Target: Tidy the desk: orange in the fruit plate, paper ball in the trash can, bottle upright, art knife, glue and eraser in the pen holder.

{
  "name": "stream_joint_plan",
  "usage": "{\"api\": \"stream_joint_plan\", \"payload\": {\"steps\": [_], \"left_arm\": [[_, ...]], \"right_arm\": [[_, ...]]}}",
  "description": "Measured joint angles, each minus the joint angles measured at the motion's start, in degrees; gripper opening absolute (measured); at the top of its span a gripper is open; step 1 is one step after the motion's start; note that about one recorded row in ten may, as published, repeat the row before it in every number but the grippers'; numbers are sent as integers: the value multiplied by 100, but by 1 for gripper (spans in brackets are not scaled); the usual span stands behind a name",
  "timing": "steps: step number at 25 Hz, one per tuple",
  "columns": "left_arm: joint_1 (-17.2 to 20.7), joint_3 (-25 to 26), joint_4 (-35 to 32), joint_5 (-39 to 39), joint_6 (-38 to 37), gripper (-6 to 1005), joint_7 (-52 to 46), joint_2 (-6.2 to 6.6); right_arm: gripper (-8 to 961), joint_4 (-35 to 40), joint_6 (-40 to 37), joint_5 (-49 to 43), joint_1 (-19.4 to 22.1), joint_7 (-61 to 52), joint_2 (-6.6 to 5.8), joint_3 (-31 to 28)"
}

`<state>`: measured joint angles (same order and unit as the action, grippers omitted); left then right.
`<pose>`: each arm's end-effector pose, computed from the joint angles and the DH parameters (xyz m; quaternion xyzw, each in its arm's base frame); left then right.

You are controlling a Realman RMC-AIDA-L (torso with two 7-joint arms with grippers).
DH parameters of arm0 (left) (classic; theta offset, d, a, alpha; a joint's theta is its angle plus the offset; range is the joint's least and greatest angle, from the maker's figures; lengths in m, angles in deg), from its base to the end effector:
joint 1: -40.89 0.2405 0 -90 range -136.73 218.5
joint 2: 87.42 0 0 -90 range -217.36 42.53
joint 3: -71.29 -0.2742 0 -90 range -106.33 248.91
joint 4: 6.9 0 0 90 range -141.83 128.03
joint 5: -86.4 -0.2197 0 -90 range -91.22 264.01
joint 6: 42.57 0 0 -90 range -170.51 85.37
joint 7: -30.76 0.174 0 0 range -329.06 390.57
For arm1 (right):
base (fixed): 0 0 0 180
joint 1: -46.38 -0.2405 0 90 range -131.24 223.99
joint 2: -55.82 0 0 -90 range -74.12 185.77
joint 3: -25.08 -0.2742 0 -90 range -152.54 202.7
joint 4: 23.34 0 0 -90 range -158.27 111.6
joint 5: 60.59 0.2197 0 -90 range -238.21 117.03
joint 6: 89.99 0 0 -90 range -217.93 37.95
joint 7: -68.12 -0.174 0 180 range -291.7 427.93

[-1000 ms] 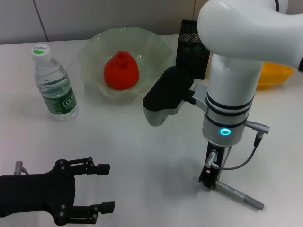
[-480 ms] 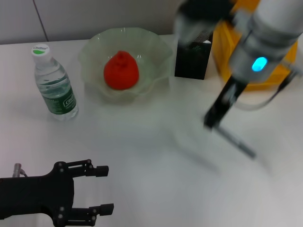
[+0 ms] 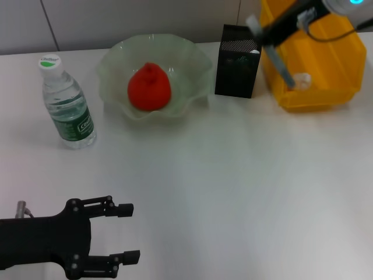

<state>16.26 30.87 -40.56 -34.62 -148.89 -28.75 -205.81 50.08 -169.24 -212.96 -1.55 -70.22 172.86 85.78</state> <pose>-0.2870 0.2679 -0.0463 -0.9624 -0.0892 -0.2565 0.0065 0.1445 0.4762 0.0421 -0.9109 0.2533 -0.0636 0.3195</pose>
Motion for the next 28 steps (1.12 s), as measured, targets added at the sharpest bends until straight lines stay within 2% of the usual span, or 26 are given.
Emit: {"api": "stream_joint_plan", "payload": {"steps": [4, 6, 8, 10, 13, 14, 15, 20, 28], "left_arm": [[-22, -1, 0, 0, 4, 782, -6, 0], [-29, -1, 0, 0, 6, 782, -18, 0], [-32, 2, 0, 0, 6, 782, -27, 0], [-33, 12, 0, -1, 6, 782, -33, -3], [-33, 17, 0, -1, 6, 781, -38, -6], [-33, 21, 0, -1, 6, 781, -40, -7], [-34, 29, 0, 0, 6, 781, -41, -8], [-54, 32, 0, 4, 6, 781, -43, -9], [-54, 34, 16, 9, 5, 782, -5, -9]], "right_arm": [[147, -55, 582, 540, 108, 392, 5, -260], [147, -235, 1061, 1252, 176, 851, -20, -572], [147, -318, 1190, 1434, 186, 993, -32, -668], [147, -874, 1516, 2022, 163, 1523, -125, -920], [147, -1436, 1721, 2374, 92, 1774, -248, -970], [147, -1436, 1721, 2374, 92, 1774, -248, -970], [147, -1747, 1810, 2499, 50, 1912, -286, -979], [148, -2111, 1954, 2599, 17, 2175, -275, -993], [146, -2780, 2102, 3360, 136, 3344, -268, -1019]]}}
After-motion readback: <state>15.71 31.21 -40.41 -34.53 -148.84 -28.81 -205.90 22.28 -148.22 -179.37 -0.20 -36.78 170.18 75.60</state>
